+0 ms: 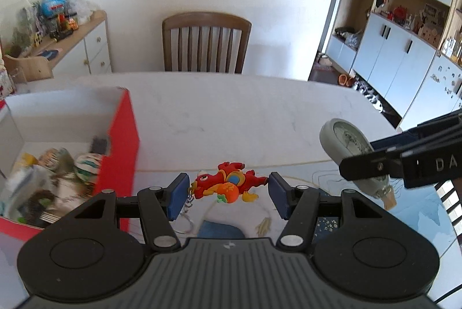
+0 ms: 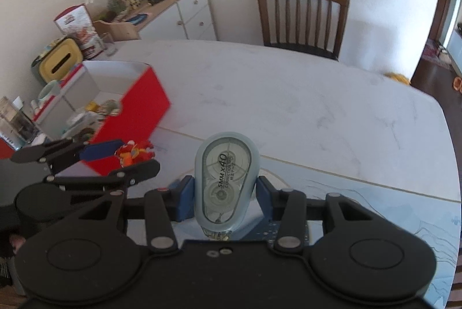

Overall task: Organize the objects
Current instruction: 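Carry the keychain with left tool while right tool carries the dispenser over the box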

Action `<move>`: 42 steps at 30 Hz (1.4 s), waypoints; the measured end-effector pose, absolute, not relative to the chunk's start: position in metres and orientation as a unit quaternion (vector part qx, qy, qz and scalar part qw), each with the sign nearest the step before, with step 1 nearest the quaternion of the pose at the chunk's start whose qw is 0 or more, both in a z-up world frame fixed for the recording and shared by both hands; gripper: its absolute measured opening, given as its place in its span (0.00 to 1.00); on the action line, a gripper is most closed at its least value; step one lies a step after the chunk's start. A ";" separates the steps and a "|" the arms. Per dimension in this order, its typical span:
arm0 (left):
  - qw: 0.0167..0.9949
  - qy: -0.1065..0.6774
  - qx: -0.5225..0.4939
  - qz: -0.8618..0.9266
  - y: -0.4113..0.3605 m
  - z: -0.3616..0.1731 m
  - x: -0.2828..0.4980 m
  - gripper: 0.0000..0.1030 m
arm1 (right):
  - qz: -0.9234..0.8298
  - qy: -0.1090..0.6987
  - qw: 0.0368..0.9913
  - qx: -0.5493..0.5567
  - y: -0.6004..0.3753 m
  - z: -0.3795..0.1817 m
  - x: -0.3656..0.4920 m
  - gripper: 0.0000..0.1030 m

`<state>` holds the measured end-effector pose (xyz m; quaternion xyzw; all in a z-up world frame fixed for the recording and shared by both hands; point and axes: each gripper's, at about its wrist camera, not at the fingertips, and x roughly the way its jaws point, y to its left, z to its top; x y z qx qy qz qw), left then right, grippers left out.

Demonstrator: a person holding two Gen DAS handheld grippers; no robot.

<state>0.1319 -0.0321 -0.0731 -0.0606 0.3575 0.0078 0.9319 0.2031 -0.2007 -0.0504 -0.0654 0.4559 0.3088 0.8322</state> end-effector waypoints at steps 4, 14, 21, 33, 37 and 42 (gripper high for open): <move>0.935 0.349 -0.066 0.004 -0.015 -0.056 0.121 0.58 | 0.319 0.442 0.835 -0.075 -0.184 -0.037 0.188 0.44; 0.938 0.339 -0.073 0.013 0.045 -0.036 0.099 0.58 | 0.346 0.421 0.834 -0.087 -0.121 -0.019 0.161 0.44; 0.941 0.330 -0.071 0.027 0.100 -0.023 0.082 0.58 | 0.358 0.413 0.832 -0.094 -0.075 -0.013 0.148 0.44; 0.939 0.330 -0.072 0.060 0.186 -0.015 0.086 0.58 | 0.362 0.403 0.834 -0.106 -0.006 -0.018 0.146 0.44; 0.939 0.326 -0.074 0.073 0.208 -0.018 0.099 0.58 | 0.365 0.400 0.833 -0.109 0.017 -0.023 0.153 0.44; 0.936 0.334 -0.080 0.082 0.230 -0.029 0.120 0.58 | 0.371 0.404 0.828 -0.115 0.045 -0.037 0.164 0.44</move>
